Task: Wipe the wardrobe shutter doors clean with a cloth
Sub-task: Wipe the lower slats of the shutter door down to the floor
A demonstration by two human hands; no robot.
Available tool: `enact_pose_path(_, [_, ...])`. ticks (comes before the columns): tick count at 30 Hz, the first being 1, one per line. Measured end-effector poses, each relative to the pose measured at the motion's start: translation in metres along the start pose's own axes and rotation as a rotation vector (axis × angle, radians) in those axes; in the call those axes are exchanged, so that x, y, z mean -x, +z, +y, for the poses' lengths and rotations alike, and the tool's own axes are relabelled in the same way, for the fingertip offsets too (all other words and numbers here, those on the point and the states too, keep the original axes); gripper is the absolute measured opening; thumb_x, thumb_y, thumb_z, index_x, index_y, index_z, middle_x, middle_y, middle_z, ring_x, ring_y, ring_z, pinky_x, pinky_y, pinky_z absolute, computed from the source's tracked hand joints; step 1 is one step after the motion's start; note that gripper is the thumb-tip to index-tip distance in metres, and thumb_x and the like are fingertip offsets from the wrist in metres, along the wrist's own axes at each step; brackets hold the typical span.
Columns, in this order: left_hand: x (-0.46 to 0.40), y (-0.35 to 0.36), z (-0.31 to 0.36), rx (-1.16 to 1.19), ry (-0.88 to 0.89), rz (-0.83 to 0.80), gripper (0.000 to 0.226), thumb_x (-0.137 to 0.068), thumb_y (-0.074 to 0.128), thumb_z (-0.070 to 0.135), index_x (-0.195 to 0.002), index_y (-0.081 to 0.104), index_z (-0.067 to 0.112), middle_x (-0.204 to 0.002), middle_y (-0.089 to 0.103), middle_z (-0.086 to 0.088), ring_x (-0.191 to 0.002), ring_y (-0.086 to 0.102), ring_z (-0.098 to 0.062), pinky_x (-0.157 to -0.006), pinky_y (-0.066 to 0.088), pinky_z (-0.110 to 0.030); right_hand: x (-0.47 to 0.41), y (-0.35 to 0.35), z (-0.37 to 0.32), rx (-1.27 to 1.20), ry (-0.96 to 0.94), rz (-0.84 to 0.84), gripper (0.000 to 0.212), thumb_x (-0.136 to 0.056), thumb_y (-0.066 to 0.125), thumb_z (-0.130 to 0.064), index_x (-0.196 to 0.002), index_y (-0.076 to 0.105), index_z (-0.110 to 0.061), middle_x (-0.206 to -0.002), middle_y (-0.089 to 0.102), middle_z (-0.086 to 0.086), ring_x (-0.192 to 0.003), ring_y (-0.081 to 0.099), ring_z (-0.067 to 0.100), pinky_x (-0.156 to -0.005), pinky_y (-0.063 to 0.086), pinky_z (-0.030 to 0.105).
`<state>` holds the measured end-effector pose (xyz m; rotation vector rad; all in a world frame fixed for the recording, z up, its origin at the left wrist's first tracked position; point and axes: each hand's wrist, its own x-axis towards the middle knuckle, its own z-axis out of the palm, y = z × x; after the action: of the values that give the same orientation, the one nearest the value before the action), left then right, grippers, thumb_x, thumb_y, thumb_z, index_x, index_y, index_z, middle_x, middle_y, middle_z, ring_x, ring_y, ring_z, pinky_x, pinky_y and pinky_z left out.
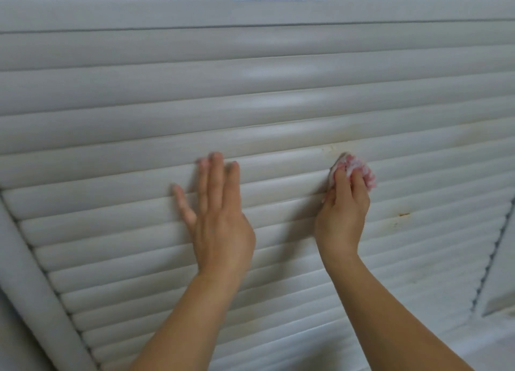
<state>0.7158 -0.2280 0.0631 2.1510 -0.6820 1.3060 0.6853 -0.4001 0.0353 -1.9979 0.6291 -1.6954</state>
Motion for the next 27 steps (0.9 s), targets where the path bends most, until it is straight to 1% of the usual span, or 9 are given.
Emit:
enact_pose_path(3, [-0.004, 0.017, 0.033, -0.053, 0.209, -0.112, 0.074, -0.065, 0.025, 0.007, -0.137, 0.038, 0.015, -0.148, 0.035, -0.009, -0.139, 0.021, -0.022, -0.108, 0.007, -0.058, 0.013, -0.005, -0.004, 0.043, -0.131, -0.097, 0.041, -0.086, 0.049, 0.004, -0.124, 0.059, -0.008, -0.131, 0.049, 0.024, -0.115, 0.039, 0.029, -0.087, 0.041, 0.038])
enact_pose_path(6, [-0.008, 0.028, 0.036, -0.121, 0.23, -0.184, 0.074, -0.066, 0.022, 0.007, -0.137, 0.042, 0.013, -0.149, 0.034, -0.009, -0.139, 0.022, -0.023, -0.107, 0.008, -0.061, 0.003, -0.021, 0.018, 0.151, -0.242, -0.155, 0.05, -0.085, 0.054, 0.001, -0.134, 0.052, -0.009, -0.141, 0.044, 0.02, -0.128, 0.027, 0.026, -0.092, 0.043, 0.046])
enact_pose_path(9, [-0.006, 0.035, 0.026, -0.182, 0.306, -0.181, 0.072, -0.069, 0.021, 0.004, -0.14, 0.032, 0.013, -0.152, 0.028, -0.008, -0.141, 0.02, -0.024, -0.106, 0.007, -0.064, -0.033, -0.033, 0.045, 0.151, 0.026, -0.128, 0.047, -0.092, 0.034, -0.021, -0.136, 0.047, -0.009, -0.145, 0.036, 0.015, -0.133, 0.031, 0.03, -0.109, 0.032, 0.04])
enact_pose_path(12, [-0.007, 0.035, 0.026, -0.191, 0.326, -0.157, 0.071, -0.072, 0.022, 0.004, -0.14, 0.038, 0.011, -0.151, 0.03, -0.009, -0.14, 0.022, -0.024, -0.106, 0.007, -0.065, -0.062, -0.041, 0.048, 0.179, 0.233, -0.093, 0.05, -0.091, 0.038, -0.001, -0.139, 0.041, -0.008, -0.15, 0.029, 0.015, -0.133, 0.032, 0.035, -0.106, 0.03, 0.035])
enact_pose_path(14, [-0.008, 0.034, 0.028, -0.19, 0.322, -0.136, 0.067, -0.073, 0.025, 0.005, -0.137, 0.044, 0.011, -0.149, 0.034, -0.009, -0.139, 0.026, -0.024, -0.105, 0.01, -0.066, -0.065, -0.038, 0.036, 0.17, 0.28, -0.106, 0.054, -0.092, 0.037, 0.002, -0.144, 0.035, -0.009, -0.155, 0.022, 0.013, -0.137, 0.029, 0.033, -0.103, 0.03, 0.032])
enact_pose_path(17, [-0.008, 0.034, 0.027, -0.194, 0.329, -0.091, 0.063, -0.075, 0.029, 0.006, -0.134, 0.049, 0.011, -0.146, 0.039, -0.009, -0.137, 0.032, -0.024, -0.102, 0.014, -0.067, -0.046, -0.027, 0.011, 0.104, 0.153, -0.133, 0.062, -0.09, 0.034, 0.009, -0.149, 0.026, -0.011, -0.158, 0.013, 0.011, -0.144, 0.019, 0.027, -0.109, 0.027, 0.034])
enact_pose_path(21, [-0.01, 0.034, 0.025, -0.197, 0.369, -0.061, 0.062, -0.075, 0.03, 0.007, -0.134, 0.048, 0.011, -0.145, 0.04, -0.009, -0.136, 0.031, -0.024, -0.101, 0.015, -0.066, -0.016, -0.011, -0.011, 0.102, -0.09, -0.132, 0.068, -0.087, 0.036, 0.016, -0.149, 0.027, -0.009, -0.156, 0.016, 0.017, -0.145, 0.013, 0.028, -0.113, 0.028, 0.049])
enact_pose_path(25, [-0.01, 0.038, 0.022, -0.204, 0.382, -0.027, 0.06, -0.076, 0.034, 0.004, -0.134, 0.045, 0.011, -0.145, 0.04, -0.01, -0.136, 0.029, -0.024, -0.102, 0.012, -0.066, -0.002, -0.002, -0.019, 0.164, -0.287, -0.163, 0.059, -0.088, 0.023, -0.001, -0.145, 0.036, -0.008, -0.151, 0.029, 0.019, -0.14, 0.024, 0.037, -0.109, 0.028, 0.051])
enact_pose_path(27, [-0.009, 0.038, 0.022, -0.214, 0.387, -0.022, 0.06, -0.076, 0.034, 0.005, -0.134, 0.046, 0.011, -0.146, 0.039, -0.01, -0.137, 0.028, -0.024, -0.102, 0.012, -0.067, -0.002, -0.004, -0.018, 0.228, -0.386, -0.16, 0.056, -0.087, 0.026, -0.003, -0.14, 0.042, -0.007, -0.147, 0.037, 0.021, -0.136, 0.031, 0.038, -0.105, 0.036, 0.052])
